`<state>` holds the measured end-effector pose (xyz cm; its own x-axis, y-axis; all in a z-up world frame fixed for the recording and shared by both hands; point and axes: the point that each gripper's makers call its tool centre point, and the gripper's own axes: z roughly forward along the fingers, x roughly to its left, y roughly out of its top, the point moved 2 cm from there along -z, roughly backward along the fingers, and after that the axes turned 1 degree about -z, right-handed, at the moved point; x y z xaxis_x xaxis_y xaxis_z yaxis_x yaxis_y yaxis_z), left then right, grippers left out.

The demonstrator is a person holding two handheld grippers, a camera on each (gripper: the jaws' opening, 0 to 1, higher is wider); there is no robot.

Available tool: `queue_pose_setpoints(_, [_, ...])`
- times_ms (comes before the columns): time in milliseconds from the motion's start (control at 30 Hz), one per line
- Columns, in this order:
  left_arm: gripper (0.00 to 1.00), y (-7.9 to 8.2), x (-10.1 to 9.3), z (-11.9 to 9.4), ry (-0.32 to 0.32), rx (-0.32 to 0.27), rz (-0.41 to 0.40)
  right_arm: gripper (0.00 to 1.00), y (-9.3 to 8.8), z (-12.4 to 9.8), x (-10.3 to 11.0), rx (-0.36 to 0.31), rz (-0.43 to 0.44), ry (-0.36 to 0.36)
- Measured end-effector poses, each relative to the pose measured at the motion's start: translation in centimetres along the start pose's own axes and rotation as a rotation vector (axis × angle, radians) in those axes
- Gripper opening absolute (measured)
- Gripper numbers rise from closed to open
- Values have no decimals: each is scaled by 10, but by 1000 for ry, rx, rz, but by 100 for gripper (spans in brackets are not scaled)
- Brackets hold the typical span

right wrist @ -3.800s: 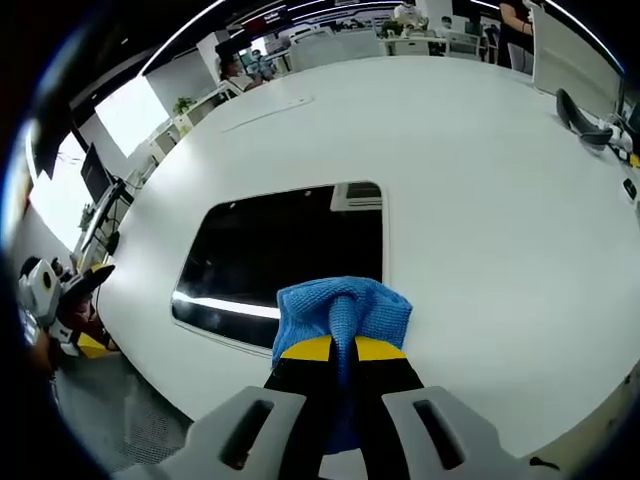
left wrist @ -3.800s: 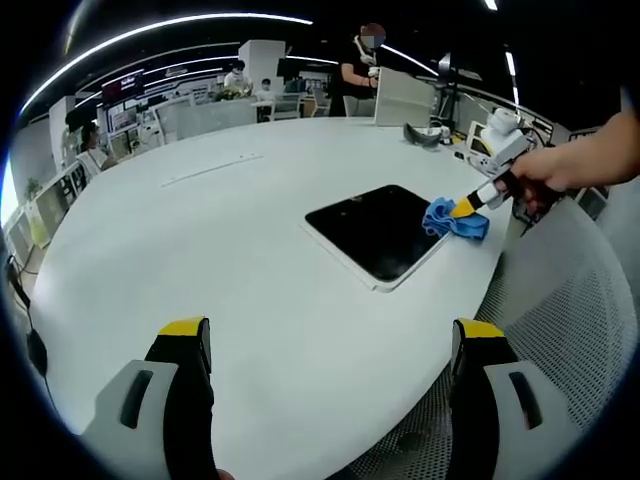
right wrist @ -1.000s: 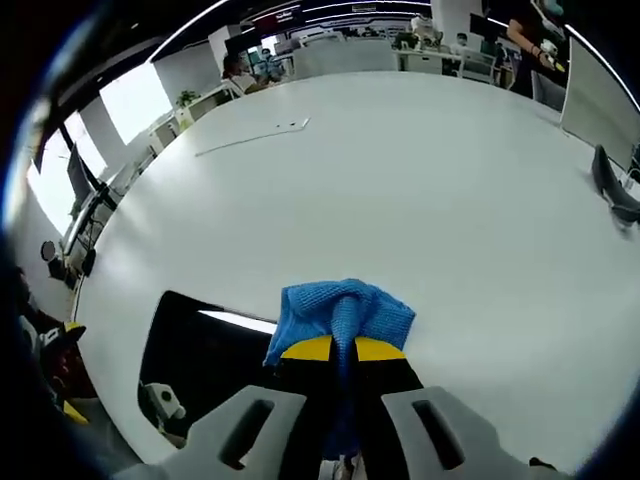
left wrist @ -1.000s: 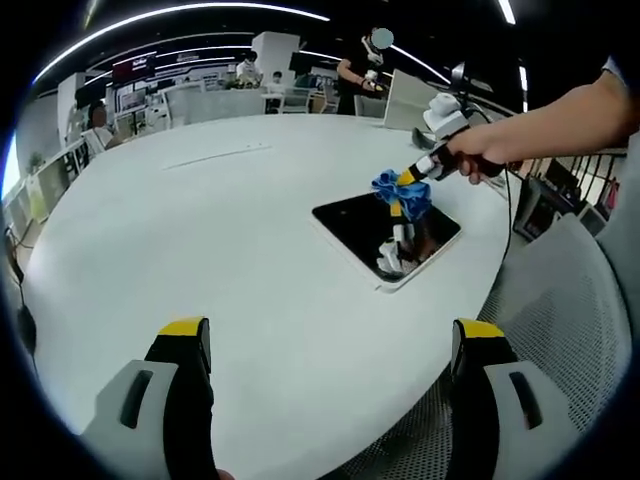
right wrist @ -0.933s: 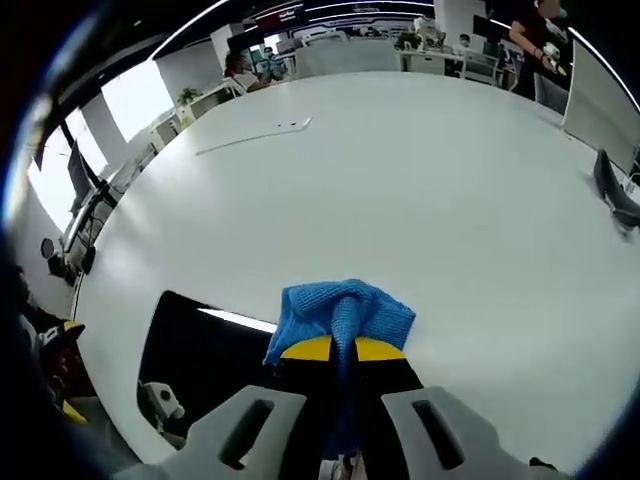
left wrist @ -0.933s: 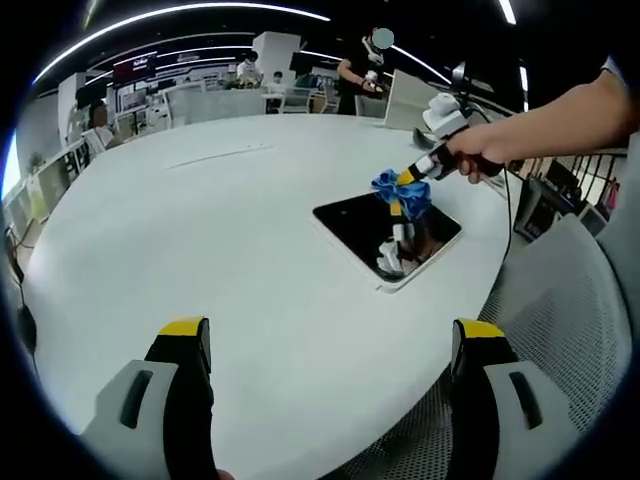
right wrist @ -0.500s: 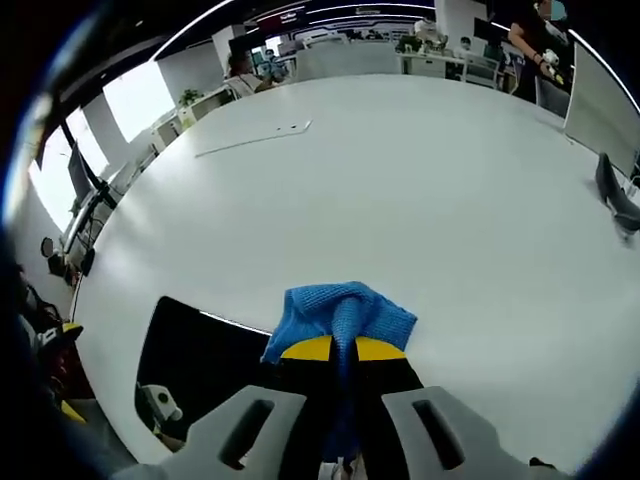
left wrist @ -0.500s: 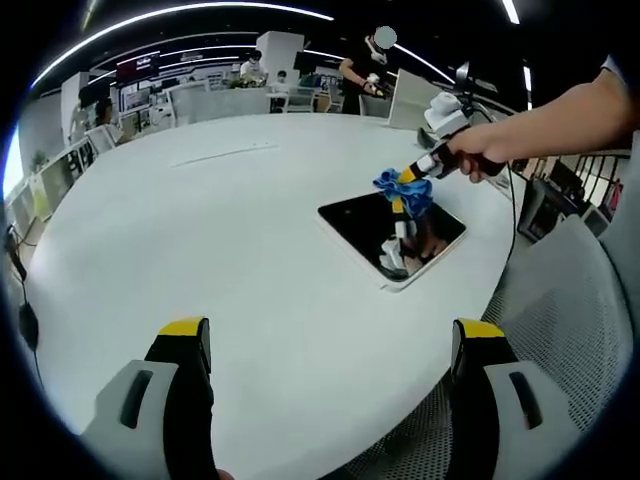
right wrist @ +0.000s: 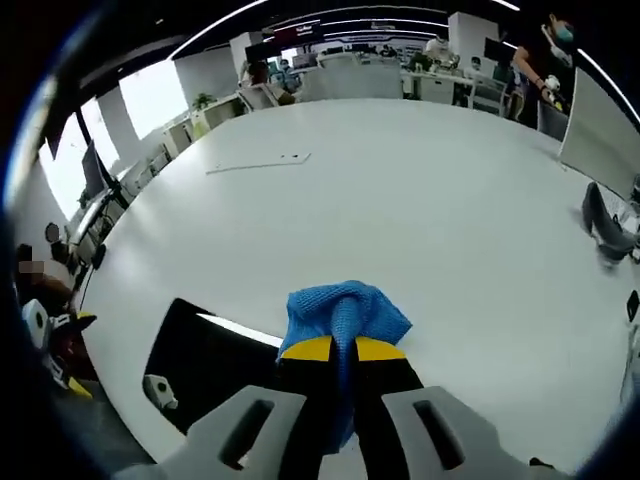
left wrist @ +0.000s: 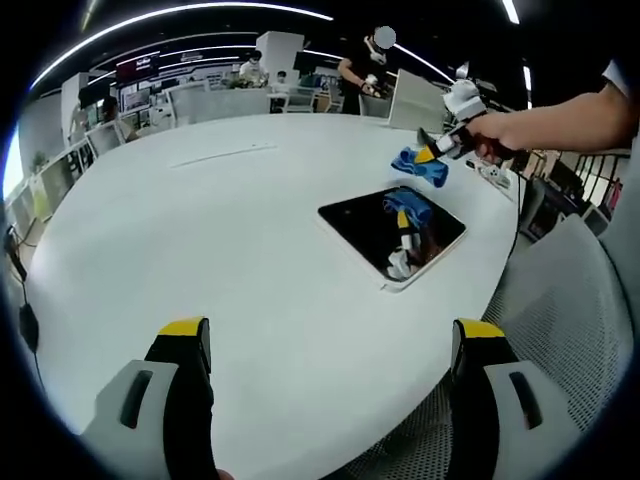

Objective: Wipe the mirror surface with the cleaning cloth until all visible marks leave the cleaned area.

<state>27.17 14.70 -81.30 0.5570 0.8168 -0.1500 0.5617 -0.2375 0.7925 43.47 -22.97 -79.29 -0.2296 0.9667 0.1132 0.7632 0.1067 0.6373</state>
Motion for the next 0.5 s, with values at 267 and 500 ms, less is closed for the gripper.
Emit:
queue_pose_setpoints(267, [99,1,-2,-1,-6,-4,2,1,-3,-30,-24,-27,39,-28])
queue_pose_setpoints(500, [99,2,-1,-2,-2,-8,0,1,-16,-31,-29,-7,22,-39])
